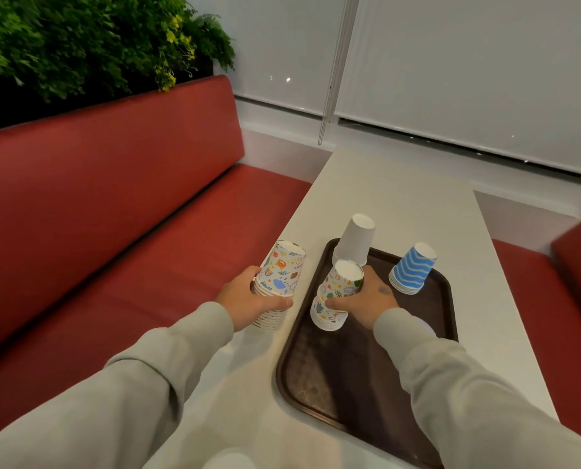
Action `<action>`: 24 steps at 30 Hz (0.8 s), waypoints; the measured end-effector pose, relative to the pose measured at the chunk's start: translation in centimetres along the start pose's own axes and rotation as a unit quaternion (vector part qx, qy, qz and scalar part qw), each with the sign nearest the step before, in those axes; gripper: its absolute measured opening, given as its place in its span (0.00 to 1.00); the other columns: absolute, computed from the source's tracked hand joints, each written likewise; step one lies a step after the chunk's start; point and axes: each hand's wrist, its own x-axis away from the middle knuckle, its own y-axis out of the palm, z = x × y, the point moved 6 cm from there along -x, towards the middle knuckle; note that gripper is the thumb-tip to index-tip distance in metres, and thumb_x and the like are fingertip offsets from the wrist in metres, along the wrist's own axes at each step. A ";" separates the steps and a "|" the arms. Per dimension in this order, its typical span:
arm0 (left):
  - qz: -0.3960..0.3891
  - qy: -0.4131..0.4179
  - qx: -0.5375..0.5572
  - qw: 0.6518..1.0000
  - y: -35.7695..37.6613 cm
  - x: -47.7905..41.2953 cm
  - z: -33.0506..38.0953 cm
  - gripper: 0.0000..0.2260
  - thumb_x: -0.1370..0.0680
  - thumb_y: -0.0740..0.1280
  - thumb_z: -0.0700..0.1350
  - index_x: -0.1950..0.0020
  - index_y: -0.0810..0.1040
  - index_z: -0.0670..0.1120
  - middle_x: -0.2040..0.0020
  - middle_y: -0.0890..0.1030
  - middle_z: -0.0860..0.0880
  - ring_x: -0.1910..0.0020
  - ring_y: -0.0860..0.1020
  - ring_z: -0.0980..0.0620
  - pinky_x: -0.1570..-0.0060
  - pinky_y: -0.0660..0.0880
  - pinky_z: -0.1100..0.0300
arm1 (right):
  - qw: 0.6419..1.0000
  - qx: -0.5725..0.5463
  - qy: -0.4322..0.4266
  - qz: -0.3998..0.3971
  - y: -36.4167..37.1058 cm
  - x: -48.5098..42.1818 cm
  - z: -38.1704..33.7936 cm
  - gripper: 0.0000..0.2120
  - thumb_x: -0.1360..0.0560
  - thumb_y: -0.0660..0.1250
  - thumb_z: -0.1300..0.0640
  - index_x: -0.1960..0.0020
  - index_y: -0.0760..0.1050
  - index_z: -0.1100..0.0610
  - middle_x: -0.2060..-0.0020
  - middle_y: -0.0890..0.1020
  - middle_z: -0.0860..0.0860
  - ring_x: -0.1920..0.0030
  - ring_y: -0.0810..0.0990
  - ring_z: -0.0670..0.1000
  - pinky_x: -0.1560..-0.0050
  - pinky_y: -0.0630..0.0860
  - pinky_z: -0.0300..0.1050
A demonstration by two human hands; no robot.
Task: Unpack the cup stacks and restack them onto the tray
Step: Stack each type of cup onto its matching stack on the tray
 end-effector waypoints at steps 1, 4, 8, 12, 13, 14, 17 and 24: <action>0.000 -0.001 0.002 1.000 0.0 0.0 -0.1 0.26 0.34 0.81 0.53 0.40 0.74 0.55 0.45 0.82 0.56 0.47 0.80 0.56 0.49 0.77 0.57 | 1.000 0.000 0.002 0.000 0.3 0.0 0.3 0.38 0.36 0.83 0.55 0.32 0.68 0.52 0.38 0.78 0.52 0.37 0.77 0.56 0.39 0.76 0.51; -0.004 -0.001 0.004 1.000 0.1 0.1 -0.3 0.28 0.34 0.81 0.53 0.38 0.74 0.54 0.44 0.82 0.56 0.46 0.80 0.55 0.49 0.78 0.57 | 1.000 0.011 0.005 -0.007 1.1 0.2 0.8 0.38 0.35 0.82 0.55 0.31 0.67 0.52 0.38 0.78 0.52 0.36 0.76 0.56 0.40 0.75 0.50; -0.003 0.002 0.004 1.000 0.3 0.1 -0.3 0.28 0.34 0.81 0.53 0.38 0.75 0.54 0.44 0.82 0.57 0.47 0.80 0.57 0.50 0.77 0.59 | 0.999 0.032 0.013 -0.018 1.8 0.1 1.3 0.37 0.34 0.82 0.54 0.31 0.67 0.51 0.37 0.77 0.53 0.35 0.76 0.57 0.40 0.75 0.50; -0.001 0.005 0.004 1.000 0.3 0.0 -0.1 0.29 0.34 0.82 0.53 0.37 0.75 0.54 0.44 0.82 0.57 0.46 0.80 0.56 0.47 0.77 0.57 | 0.999 0.042 0.013 -0.032 1.9 0.1 1.8 0.39 0.34 0.82 0.51 0.29 0.66 0.51 0.35 0.77 0.52 0.34 0.75 0.56 0.37 0.73 0.49; -0.003 0.006 0.003 1.000 0.3 0.0 0.0 0.29 0.34 0.81 0.53 0.37 0.75 0.54 0.44 0.82 0.57 0.46 0.80 0.56 0.47 0.77 0.57 | 0.998 0.044 0.011 -0.040 1.8 0.1 1.8 0.42 0.34 0.82 0.50 0.26 0.64 0.50 0.34 0.77 0.52 0.33 0.75 0.56 0.35 0.73 0.50; -0.006 0.007 0.002 1.000 0.3 0.0 0.1 0.29 0.34 0.81 0.53 0.37 0.74 0.54 0.44 0.82 0.57 0.46 0.80 0.56 0.46 0.78 0.56 | 0.998 0.050 0.006 -0.048 1.5 0.2 1.7 0.47 0.35 0.82 0.50 0.24 0.60 0.49 0.32 0.75 0.52 0.32 0.74 0.56 0.34 0.72 0.51; -0.004 0.012 -0.003 1.000 0.3 0.1 0.3 0.29 0.35 0.82 0.54 0.38 0.74 0.55 0.45 0.82 0.58 0.46 0.80 0.56 0.44 0.78 0.54 | 0.993 0.086 -0.023 -0.073 0.3 0.4 0.4 0.53 0.32 0.80 0.52 0.19 0.49 0.48 0.26 0.69 0.52 0.30 0.72 0.56 0.34 0.70 0.48; 0.003 0.047 -0.004 0.999 0.3 0.6 2.2 0.28 0.34 0.81 0.54 0.38 0.74 0.55 0.45 0.82 0.58 0.48 0.80 0.59 0.53 0.77 0.62 | 0.984 0.005 -0.168 0.062 -4.4 2.4 -6.4 0.30 0.25 0.72 0.49 0.27 0.64 0.45 0.37 0.75 0.45 0.36 0.75 0.49 0.38 0.74 0.47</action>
